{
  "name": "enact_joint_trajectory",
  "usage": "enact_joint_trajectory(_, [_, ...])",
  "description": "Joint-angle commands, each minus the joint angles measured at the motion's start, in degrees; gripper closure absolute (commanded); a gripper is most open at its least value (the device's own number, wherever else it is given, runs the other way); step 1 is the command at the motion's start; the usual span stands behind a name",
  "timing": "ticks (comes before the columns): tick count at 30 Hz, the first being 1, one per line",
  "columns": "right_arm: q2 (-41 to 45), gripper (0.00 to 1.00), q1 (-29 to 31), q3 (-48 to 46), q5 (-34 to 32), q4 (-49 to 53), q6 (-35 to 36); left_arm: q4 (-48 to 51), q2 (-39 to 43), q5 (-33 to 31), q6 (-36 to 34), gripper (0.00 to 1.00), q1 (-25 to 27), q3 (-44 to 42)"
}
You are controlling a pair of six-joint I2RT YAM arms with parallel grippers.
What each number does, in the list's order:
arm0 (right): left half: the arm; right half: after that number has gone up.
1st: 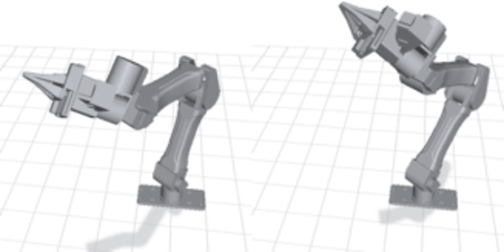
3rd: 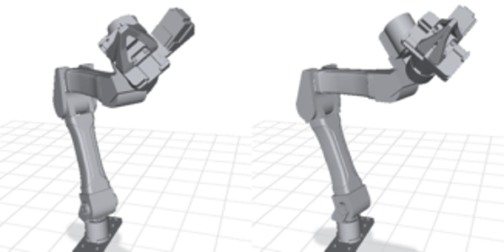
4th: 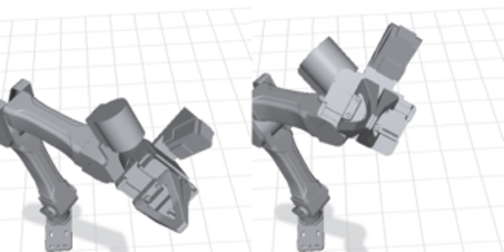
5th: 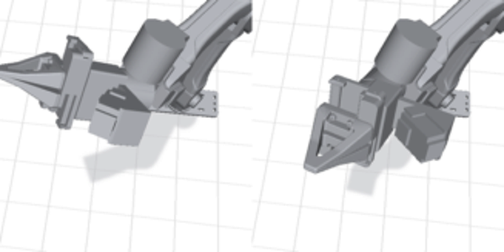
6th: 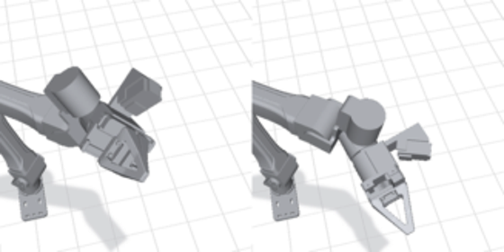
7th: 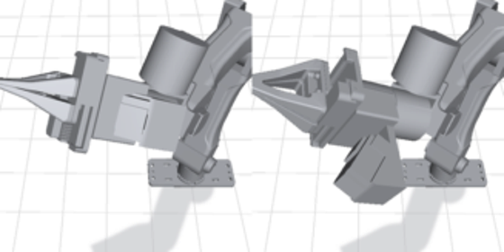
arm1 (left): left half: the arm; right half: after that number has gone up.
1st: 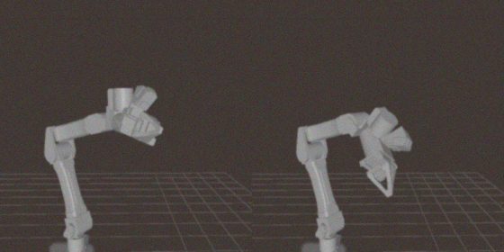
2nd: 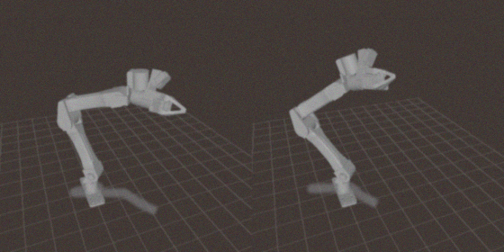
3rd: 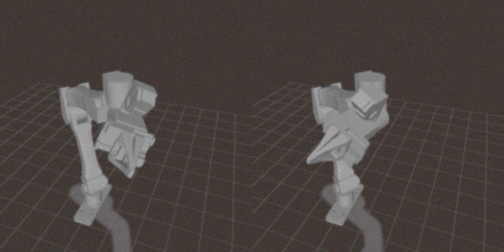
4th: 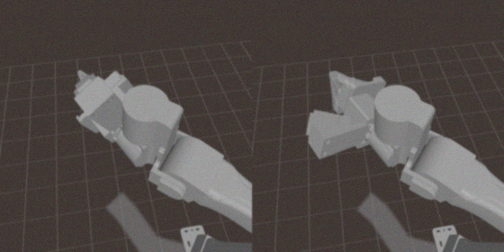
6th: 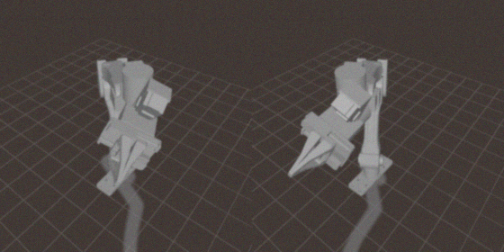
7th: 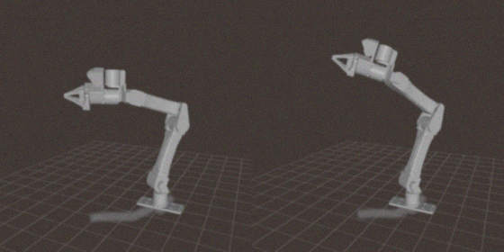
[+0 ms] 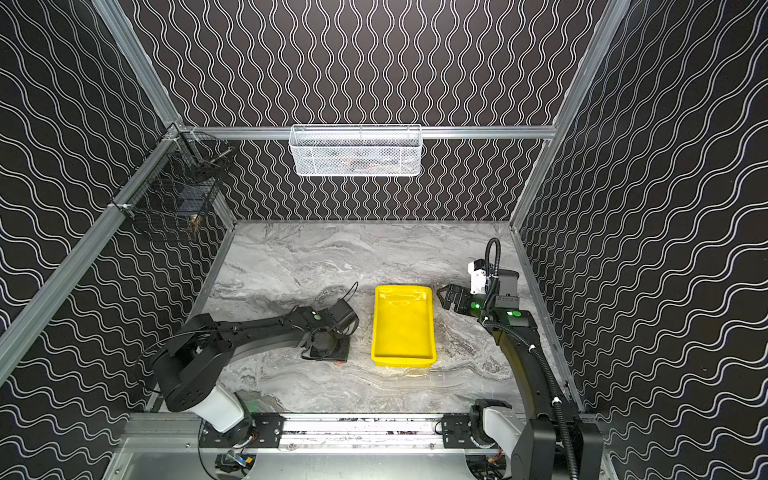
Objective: Put the screwdriver in the bin
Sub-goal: 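Lower the left gripper around the black-and-orange screwdriver handle and close it, then lift the screwdriver with the left gripper and carry it over the yellow tray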
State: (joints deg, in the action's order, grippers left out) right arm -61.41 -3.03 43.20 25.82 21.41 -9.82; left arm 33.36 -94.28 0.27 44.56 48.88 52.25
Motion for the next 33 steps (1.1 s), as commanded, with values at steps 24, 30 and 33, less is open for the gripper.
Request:
enact_joint_trajectory(24, [0.30,0.01,0.04,0.17,0.19,-0.49,0.51,-2.96,-1.35,-4.07,0.76,0.60,-0.10,-0.40])
enact_joint_trajectory(30, [0.42,0.01,0.04,0.13,0.19,-0.40,0.49,-1.75,-0.19,-5.35,0.62,0.72,-0.10,-0.22])
enact_joint_trajectory(33, [0.61,0.01,0.04,0.13,0.19,-0.36,0.51,-1.14,0.60,-6.02,0.58,0.78,-0.10,-0.22])
